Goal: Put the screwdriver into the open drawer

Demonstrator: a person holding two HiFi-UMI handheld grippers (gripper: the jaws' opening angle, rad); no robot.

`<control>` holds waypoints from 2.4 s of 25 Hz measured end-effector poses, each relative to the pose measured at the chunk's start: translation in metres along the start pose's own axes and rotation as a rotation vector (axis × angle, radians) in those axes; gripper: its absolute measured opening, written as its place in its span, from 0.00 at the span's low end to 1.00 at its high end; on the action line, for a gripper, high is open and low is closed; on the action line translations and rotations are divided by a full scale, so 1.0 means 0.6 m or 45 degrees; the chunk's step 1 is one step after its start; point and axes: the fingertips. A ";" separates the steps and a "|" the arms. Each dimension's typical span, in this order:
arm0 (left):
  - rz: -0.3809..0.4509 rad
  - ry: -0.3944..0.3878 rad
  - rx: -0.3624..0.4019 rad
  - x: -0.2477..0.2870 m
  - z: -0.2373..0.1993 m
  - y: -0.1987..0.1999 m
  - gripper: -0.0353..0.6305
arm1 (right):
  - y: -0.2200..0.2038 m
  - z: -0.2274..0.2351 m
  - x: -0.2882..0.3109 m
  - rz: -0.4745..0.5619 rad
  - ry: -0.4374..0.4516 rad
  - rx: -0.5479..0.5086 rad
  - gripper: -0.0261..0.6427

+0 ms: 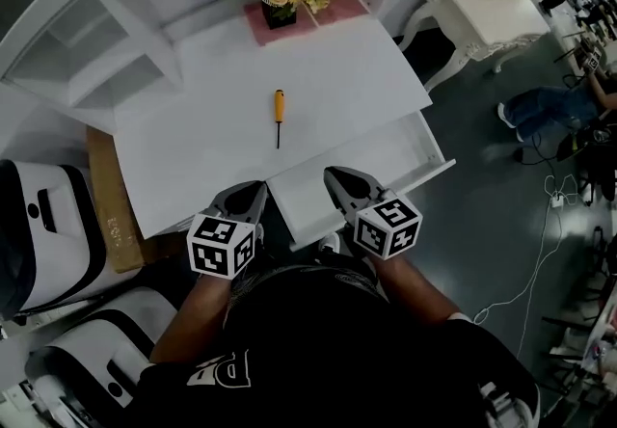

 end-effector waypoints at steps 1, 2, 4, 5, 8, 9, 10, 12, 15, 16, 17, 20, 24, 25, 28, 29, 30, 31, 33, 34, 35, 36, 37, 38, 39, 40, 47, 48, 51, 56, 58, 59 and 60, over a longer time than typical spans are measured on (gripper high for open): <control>-0.006 -0.017 0.004 0.000 -0.008 0.000 0.08 | -0.002 -0.003 0.007 -0.002 -0.018 0.000 0.05; -0.012 -0.034 0.009 -0.001 -0.016 0.001 0.08 | -0.004 -0.006 0.014 -0.005 -0.037 0.001 0.05; -0.023 -0.064 0.021 0.000 -0.035 0.003 0.08 | -0.007 -0.012 0.030 -0.010 -0.073 0.001 0.05; -0.026 -0.076 0.026 0.002 -0.047 0.006 0.08 | -0.007 -0.014 0.040 -0.011 -0.090 -0.002 0.05; -0.026 -0.111 0.037 0.007 -0.078 0.014 0.08 | -0.009 -0.018 0.073 -0.018 -0.136 -0.016 0.05; -0.026 -0.124 0.039 0.008 -0.086 0.015 0.08 | -0.013 -0.018 0.083 -0.024 -0.152 -0.022 0.05; -0.027 -0.138 0.040 0.010 -0.094 0.014 0.08 | -0.017 -0.018 0.092 -0.030 -0.170 -0.026 0.05; -0.034 -0.163 0.043 0.012 -0.111 0.012 0.08 | -0.025 -0.015 0.111 -0.040 -0.207 -0.030 0.05; -0.050 -0.191 0.048 0.013 -0.139 0.009 0.08 | -0.035 -0.012 0.139 -0.054 -0.261 -0.038 0.05; -0.056 -0.203 0.051 0.013 -0.146 0.010 0.08 | -0.037 -0.010 0.148 -0.060 -0.280 -0.041 0.06; -0.061 -0.217 0.057 0.012 -0.153 0.011 0.08 | -0.040 -0.009 0.157 -0.067 -0.299 -0.045 0.06; -0.083 -0.254 0.075 0.009 -0.168 0.009 0.08 | -0.045 -0.005 0.180 -0.080 -0.349 -0.048 0.06; -0.107 -0.286 0.083 0.004 -0.189 0.007 0.08 | -0.051 0.004 0.208 -0.091 -0.405 -0.024 0.06; -0.110 -0.291 0.085 0.002 -0.194 0.007 0.08 | -0.052 0.009 0.214 -0.093 -0.418 -0.016 0.06; -0.123 -0.293 0.091 -0.001 -0.216 0.004 0.08 | -0.056 0.025 0.236 -0.105 -0.454 0.003 0.06; -0.129 -0.290 0.092 -0.001 -0.224 0.002 0.08 | -0.059 0.030 0.243 -0.112 -0.466 0.006 0.06; -0.135 -0.286 0.091 -0.001 -0.232 0.000 0.08 | -0.061 0.036 0.251 -0.119 -0.477 0.008 0.07; -0.138 -0.282 0.085 -0.002 -0.240 -0.002 0.08 | -0.064 0.041 0.259 -0.128 -0.488 0.007 0.07; -0.137 -0.274 0.066 -0.004 -0.252 -0.004 0.08 | -0.074 0.052 0.273 -0.155 -0.503 0.003 0.08; -0.136 -0.270 0.056 -0.005 -0.257 -0.006 0.08 | -0.080 0.056 0.280 -0.173 -0.508 0.001 0.08; -0.137 -0.266 0.045 -0.007 -0.261 -0.007 0.08 | -0.086 0.061 0.285 -0.190 -0.512 0.000 0.09; -0.138 -0.262 0.035 -0.007 -0.265 -0.009 0.08 | -0.091 0.067 0.291 -0.206 -0.517 0.000 0.09; -0.141 -0.258 0.026 -0.008 -0.269 -0.010 0.08 | -0.097 0.073 0.297 -0.219 -0.523 0.003 0.10; -0.143 -0.254 0.019 -0.008 -0.274 -0.012 0.08 | -0.101 0.080 0.303 -0.229 -0.529 0.008 0.11; -0.146 -0.250 0.014 -0.008 -0.279 -0.014 0.08 | -0.105 0.087 0.310 -0.236 -0.536 0.014 0.11; -0.148 -0.246 0.010 -0.008 -0.284 -0.016 0.08 | -0.109 0.094 0.318 -0.242 -0.542 0.018 0.12; -0.158 -0.216 -0.016 -0.009 -0.308 -0.025 0.08 | -0.127 0.131 0.364 -0.290 -0.576 0.051 0.16; -0.157 -0.213 -0.021 -0.009 -0.310 -0.025 0.08 | -0.130 0.135 0.370 -0.300 -0.581 0.054 0.16; -0.160 -0.202 -0.031 -0.009 -0.316 -0.027 0.08 | -0.147 0.148 0.385 -0.355 -0.597 0.070 0.20; -0.166 -0.191 -0.044 -0.005 -0.324 -0.028 0.08 | -0.163 0.166 0.397 -0.407 -0.631 0.090 0.22; -0.167 -0.190 -0.050 -0.002 -0.327 -0.027 0.08 | -0.168 0.170 0.403 -0.429 -0.635 0.090 0.23; -0.167 -0.191 -0.053 0.000 -0.328 -0.026 0.08 | -0.171 0.172 0.406 -0.440 -0.635 0.092 0.23; -0.167 -0.192 -0.055 0.002 -0.329 -0.025 0.08 | -0.174 0.173 0.409 -0.451 -0.635 0.093 0.23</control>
Point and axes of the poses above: the fingertips, and each gripper's own axes: x forward along the fingers, z to its right, y out of its top, and after that the axes turned 8 degrees about z, right-handed
